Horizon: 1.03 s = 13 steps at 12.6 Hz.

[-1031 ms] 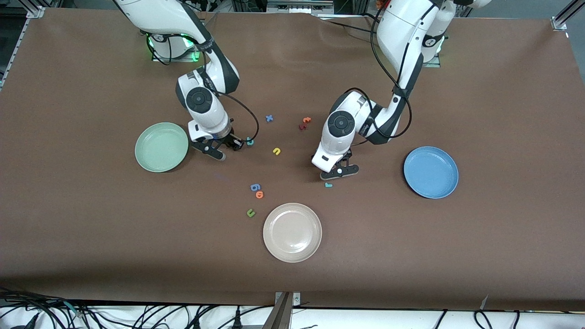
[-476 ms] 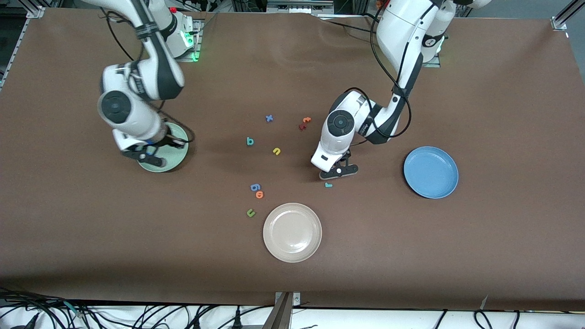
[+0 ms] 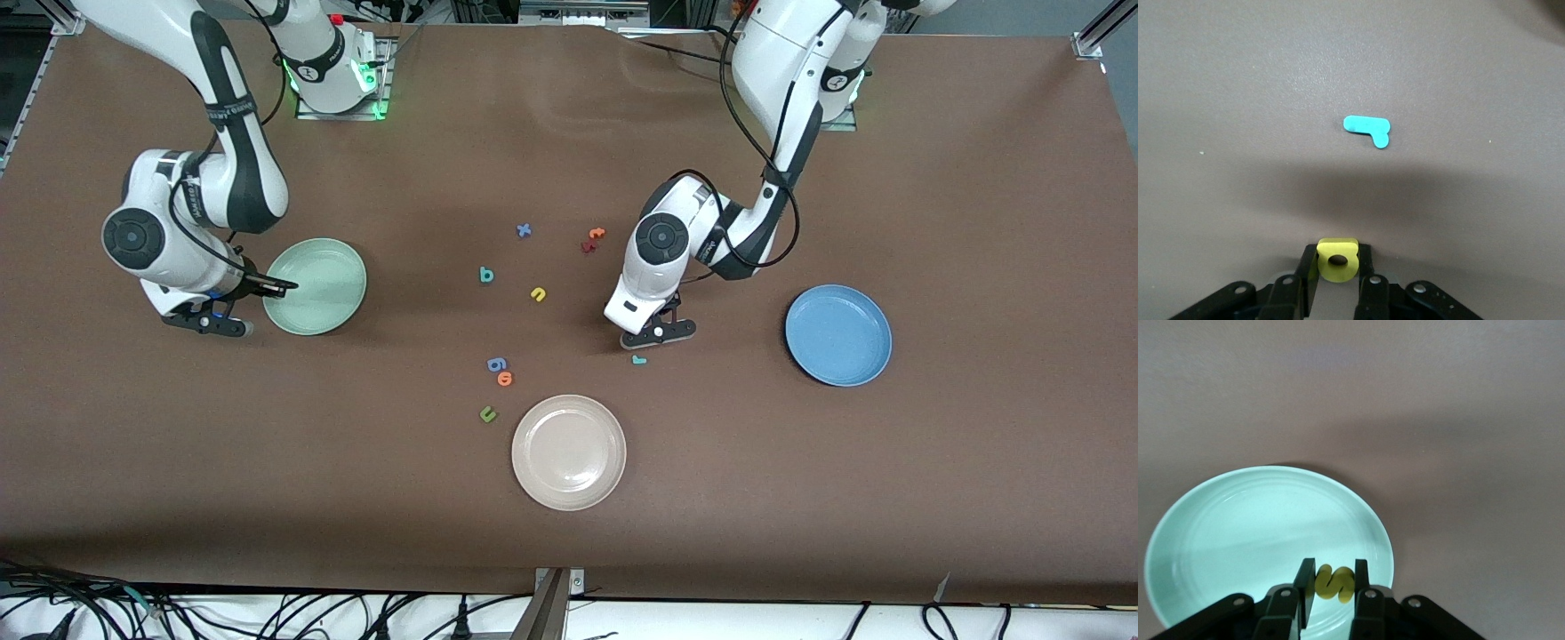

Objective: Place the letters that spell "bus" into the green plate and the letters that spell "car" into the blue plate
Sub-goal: 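Carry the yellow s into the green plate and open the right gripper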

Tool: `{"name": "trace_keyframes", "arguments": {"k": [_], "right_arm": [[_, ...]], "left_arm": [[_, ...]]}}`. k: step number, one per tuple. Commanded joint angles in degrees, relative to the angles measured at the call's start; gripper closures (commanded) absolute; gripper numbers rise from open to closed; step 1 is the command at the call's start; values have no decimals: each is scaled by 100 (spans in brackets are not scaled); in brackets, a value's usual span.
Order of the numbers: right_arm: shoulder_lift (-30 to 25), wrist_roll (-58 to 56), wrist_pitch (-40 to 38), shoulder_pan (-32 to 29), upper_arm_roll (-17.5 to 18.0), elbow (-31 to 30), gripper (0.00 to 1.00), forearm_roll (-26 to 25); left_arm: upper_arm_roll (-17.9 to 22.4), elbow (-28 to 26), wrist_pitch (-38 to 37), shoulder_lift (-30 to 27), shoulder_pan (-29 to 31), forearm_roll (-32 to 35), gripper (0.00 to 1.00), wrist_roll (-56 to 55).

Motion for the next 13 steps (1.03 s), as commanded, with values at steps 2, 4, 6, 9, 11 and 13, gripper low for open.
{"name": "trace_keyframes", "arguments": {"k": [2, 4, 6, 9, 11, 13], "right_arm": [[346, -289, 440, -19, 14, -44, 87, 115], [382, -289, 476, -19, 5, -44, 56, 115], [365, -289, 467, -19, 14, -44, 25, 124], [225, -237, 389, -11, 31, -44, 3, 124], [128, -192, 152, -11, 58, -26, 2, 124], [110, -184, 125, -2, 58, -26, 2, 124]], "left_arm": [[68, -146, -46, -3, -48, 207, 80, -112], [68, -146, -55, -21, -39, 207, 83, -112], [68, -94, -203, -47, -13, 207, 86, -95], [103, 108, -589, -135, 75, 207, 90, -51], [103, 327, -1011, -144, 206, 207, 92, 220], [103, 407, -1293, -222, 312, 207, 92, 406]]}}
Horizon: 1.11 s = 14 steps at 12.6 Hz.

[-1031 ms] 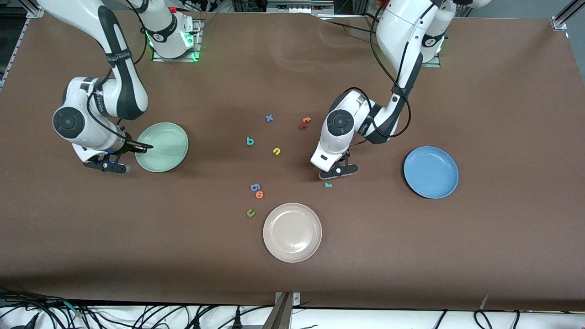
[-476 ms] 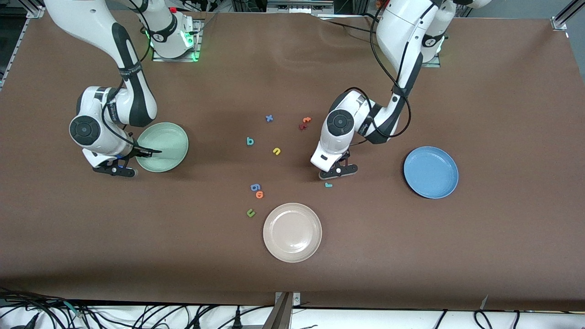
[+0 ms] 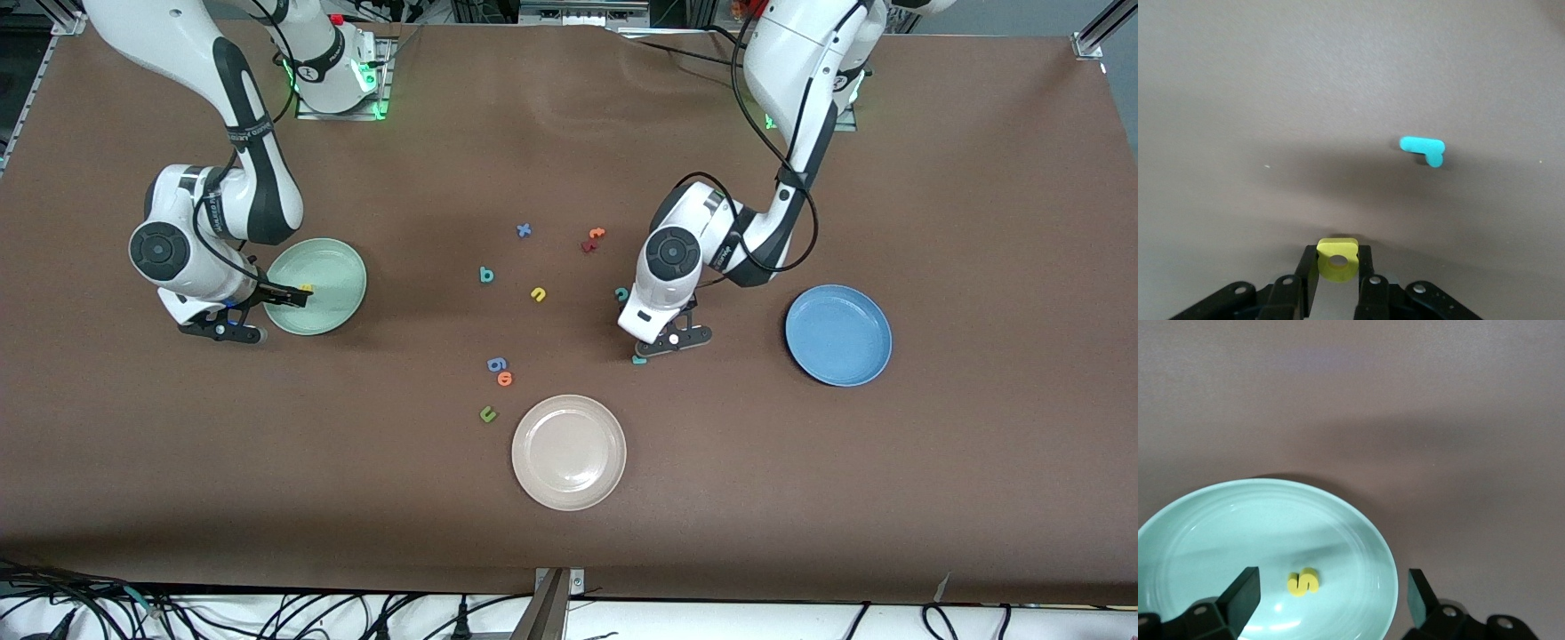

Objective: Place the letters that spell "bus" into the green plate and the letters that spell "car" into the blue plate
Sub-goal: 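Drop the yellow letter on the blue plate while the right gripper reaches the q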

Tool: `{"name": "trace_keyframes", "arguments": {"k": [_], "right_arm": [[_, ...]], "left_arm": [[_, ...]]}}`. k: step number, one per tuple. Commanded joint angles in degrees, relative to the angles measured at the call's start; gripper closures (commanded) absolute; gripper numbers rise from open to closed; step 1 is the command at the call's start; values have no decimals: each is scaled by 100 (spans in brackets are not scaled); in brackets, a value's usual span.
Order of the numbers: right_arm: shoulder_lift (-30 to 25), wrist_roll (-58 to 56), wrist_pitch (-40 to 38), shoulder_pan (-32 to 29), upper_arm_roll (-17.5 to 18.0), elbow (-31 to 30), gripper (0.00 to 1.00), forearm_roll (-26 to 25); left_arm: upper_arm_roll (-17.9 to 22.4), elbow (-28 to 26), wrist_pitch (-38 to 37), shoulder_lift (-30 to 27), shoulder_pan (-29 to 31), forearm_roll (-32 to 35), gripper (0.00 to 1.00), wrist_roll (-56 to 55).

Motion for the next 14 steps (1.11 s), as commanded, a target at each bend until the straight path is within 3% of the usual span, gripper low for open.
{"name": "trace_keyframes", "arguments": {"k": [1, 3, 8, 11, 14], "right_arm": [[-208, 52, -238, 10, 41, -20, 2, 175], [-445, 420, -528, 89, 295, 24, 3, 473], [-736, 2167, -591, 89, 1340, 243, 3, 501], [-631, 3486, -224, 98, 2087, 332, 3, 492], [-395, 4059, 329, 212, 2545, 332, 4, 492]], "left_arm": [[-29, 70, -336, -205, 150, 201, 95, 264], [-29, 79, -634, -345, 421, 201, 95, 876], [-29, 70, -1670, -829, 1379, 201, 95, 2967], [-20, 0, -1857, -874, 1932, 297, 96, 4444], [-29, -9, -2085, -847, 2259, 894, 98, 5937]]}}
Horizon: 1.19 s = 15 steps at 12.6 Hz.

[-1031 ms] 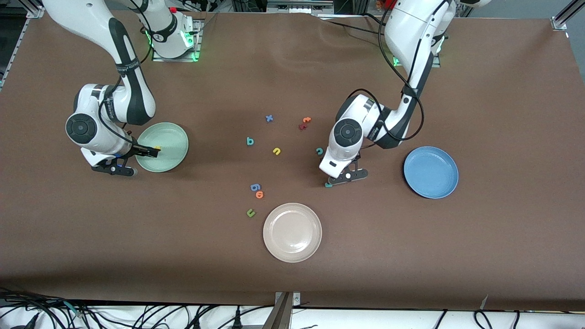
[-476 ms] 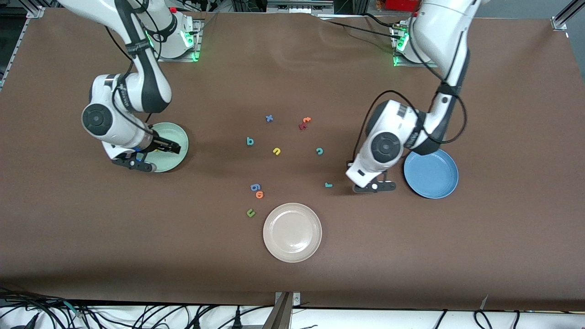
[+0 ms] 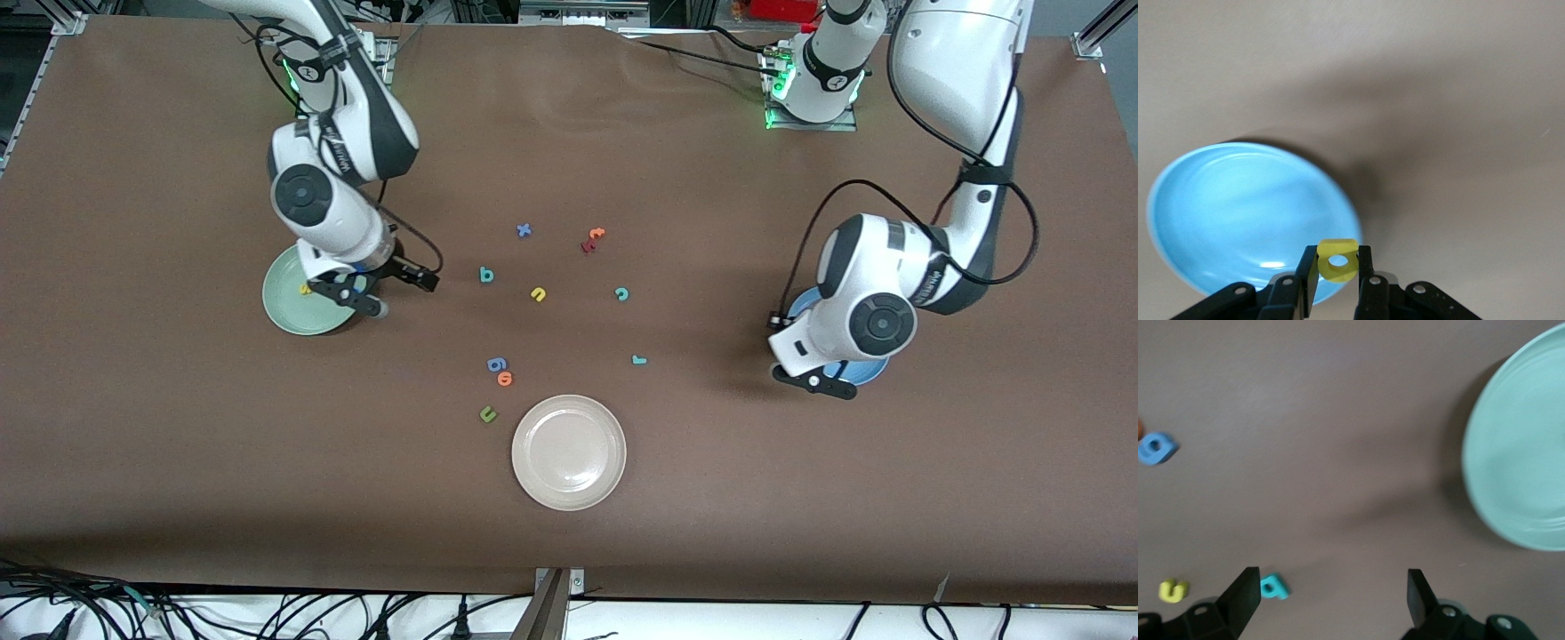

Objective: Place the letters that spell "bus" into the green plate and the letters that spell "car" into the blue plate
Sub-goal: 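Drop the yellow letter on the blue plate while the right gripper reaches the q, then grasp the teal q with the right gripper while the left gripper returns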

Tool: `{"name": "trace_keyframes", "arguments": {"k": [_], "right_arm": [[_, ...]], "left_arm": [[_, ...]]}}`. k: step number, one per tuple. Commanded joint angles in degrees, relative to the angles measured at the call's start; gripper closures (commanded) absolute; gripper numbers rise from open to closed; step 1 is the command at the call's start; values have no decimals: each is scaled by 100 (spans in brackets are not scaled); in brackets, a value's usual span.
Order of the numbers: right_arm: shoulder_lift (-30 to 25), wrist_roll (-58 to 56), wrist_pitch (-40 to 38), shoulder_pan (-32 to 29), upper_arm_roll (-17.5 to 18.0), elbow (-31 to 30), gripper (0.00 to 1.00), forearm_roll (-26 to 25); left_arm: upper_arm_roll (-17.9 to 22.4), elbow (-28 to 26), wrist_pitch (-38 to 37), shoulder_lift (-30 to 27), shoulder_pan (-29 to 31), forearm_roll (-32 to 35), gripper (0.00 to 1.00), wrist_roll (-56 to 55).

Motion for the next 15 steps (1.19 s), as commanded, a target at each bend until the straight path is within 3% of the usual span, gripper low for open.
{"name": "trace_keyframes", "arguments": {"k": [1, 2, 3, 4, 5, 8, 11, 12, 15], "right_arm": [[343, 322, 590, 231, 189, 46, 4, 61], [484, 366, 871, 407, 189, 46, 4, 61], [633, 366, 1135, 521, 189, 46, 4, 61], [774, 358, 1408, 653, 189, 46, 4, 53], [923, 358, 1637, 741, 189, 46, 4, 44], [1197, 323, 1973, 953, 180, 37, 6, -9], [1215, 270, 1938, 979, 180, -33, 13, -35], [1206, 244, 1929, 980, 180, -112, 18, -35], [1171, -3, 1911, 980, 171, -244, 47, -35]], "left_arm": [[-71, -97, -149, -76, 240, 416, 98, 1097], [-71, -97, -149, -41, 285, 486, 97, 1405], [-71, -97, -140, 47, 320, 565, 82, 1669], [-71, -71, -149, 65, 381, 723, 11, 2142], [-71, -36, -149, 91, 486, 715, 0, 2712], [-97, 25, -149, 65, 567, 323, 0, 2780], [-159, 61, 34, 135, 287, -723, 0, 906], [-168, 43, 366, 223, 59, -1022, 0, 307], [-168, -88, 826, 241, -565, -1832, 0, -1179]]}}
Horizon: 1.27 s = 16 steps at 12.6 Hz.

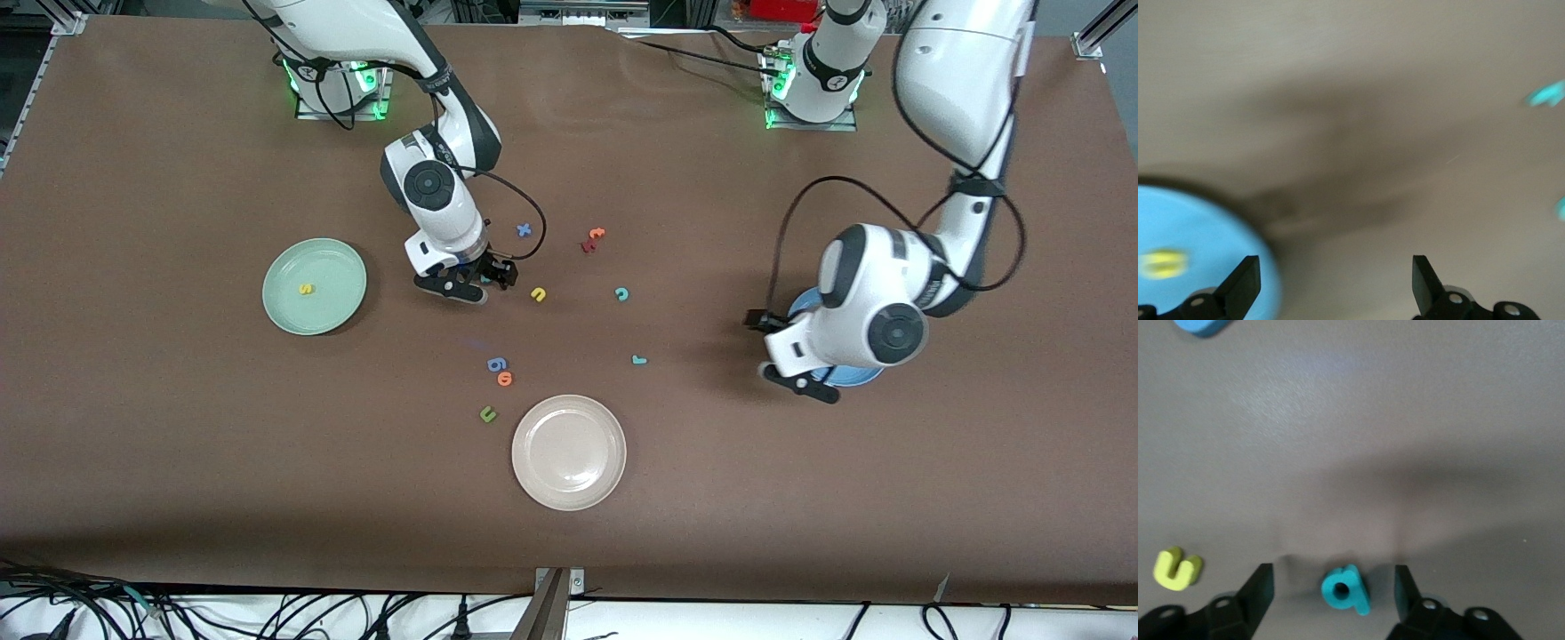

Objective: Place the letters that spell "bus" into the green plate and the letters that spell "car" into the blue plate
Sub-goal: 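Grasp the teal q with the right gripper while the left gripper returns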

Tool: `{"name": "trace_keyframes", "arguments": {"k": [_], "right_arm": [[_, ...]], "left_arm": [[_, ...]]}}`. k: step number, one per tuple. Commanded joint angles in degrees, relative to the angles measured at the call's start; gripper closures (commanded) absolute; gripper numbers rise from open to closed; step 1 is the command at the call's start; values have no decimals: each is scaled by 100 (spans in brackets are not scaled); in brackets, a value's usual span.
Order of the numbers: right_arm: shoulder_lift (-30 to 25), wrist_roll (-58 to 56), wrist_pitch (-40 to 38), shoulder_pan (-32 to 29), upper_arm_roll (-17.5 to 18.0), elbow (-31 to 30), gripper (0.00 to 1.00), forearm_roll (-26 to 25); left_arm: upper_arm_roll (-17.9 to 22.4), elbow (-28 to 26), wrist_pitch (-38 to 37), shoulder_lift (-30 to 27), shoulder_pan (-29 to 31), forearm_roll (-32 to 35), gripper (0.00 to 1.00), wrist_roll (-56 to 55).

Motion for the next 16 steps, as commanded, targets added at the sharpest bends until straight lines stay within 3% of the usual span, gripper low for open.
{"name": "trace_keyframes", "arguments": {"k": [1, 5, 8, 11, 14, 16], "right_arm": [[-55, -139, 23, 46, -40, -127, 47, -26], [-55, -78, 23, 46, -40, -162, 47, -17], [-55, -69, 23, 46, -40, -189, 65, -17], [-55, -69, 23, 46, -40, -189, 89, -8], [-81, -113, -3, 37, -110, -171, 92, 9], [-396, -200, -702, 28, -417, -128, 93, -8]], "left_arm": [[57, -147, 298, -94, -571, -358, 0, -1289], [-233, -1253, 2254, -438, -1546, -516, 0, -3732], [-225, -1798, 3241, -420, -2084, -481, 0, -4729], [-172, -1915, 3349, -376, -2392, -438, 0, -5108], [-181, -1853, 3332, -307, -2384, 596, 2, -5905], [-172, -1748, 3288, -236, -2349, 916, 2, -6058]]}}
